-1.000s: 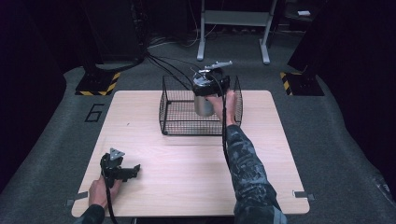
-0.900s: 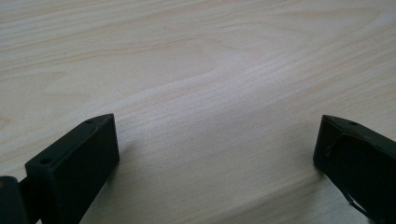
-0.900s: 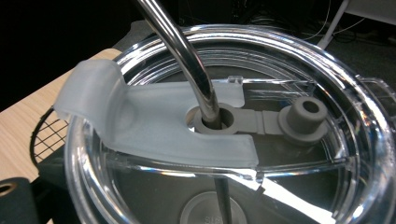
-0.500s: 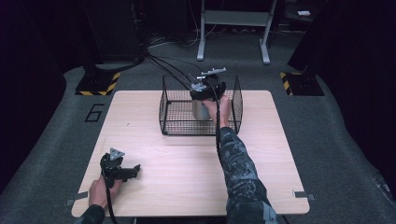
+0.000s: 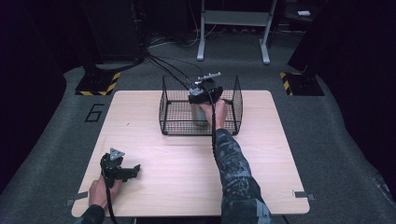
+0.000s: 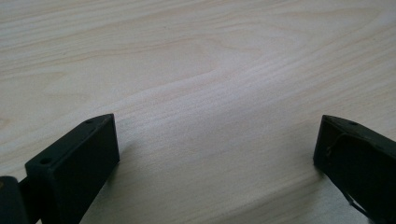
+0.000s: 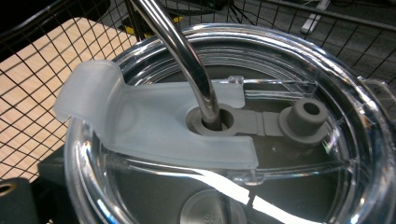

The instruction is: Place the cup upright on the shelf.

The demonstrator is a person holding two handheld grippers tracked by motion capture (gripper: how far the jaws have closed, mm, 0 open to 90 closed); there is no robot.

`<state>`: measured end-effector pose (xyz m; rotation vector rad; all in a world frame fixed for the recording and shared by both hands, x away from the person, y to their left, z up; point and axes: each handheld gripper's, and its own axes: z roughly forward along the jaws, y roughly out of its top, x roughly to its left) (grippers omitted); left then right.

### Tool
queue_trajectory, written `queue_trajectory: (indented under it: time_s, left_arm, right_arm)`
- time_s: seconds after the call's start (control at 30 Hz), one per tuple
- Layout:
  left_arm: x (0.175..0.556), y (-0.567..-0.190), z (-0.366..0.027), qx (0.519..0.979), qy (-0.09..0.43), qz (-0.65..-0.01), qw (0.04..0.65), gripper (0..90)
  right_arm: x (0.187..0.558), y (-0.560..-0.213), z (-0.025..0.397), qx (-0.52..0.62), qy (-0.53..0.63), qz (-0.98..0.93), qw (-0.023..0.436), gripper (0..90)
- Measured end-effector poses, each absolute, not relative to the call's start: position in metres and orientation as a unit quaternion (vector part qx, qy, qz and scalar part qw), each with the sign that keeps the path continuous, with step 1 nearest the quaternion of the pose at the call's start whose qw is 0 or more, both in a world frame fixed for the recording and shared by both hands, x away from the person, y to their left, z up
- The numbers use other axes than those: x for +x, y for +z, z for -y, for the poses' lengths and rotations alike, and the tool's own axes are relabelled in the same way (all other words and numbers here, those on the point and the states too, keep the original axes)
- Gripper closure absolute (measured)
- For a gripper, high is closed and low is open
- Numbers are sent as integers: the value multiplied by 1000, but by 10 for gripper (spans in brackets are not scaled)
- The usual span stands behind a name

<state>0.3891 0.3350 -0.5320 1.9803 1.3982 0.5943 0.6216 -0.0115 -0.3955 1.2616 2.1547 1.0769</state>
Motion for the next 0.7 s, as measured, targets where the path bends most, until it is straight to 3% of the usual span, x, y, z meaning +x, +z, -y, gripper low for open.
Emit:
queue_trajectory:
  time_s: [0.7]
  left_arm:
    - [389,-532,-335,754,229,-529,316,0]
  right_arm:
    - [621,-410,18,466,397,-765,198,30]
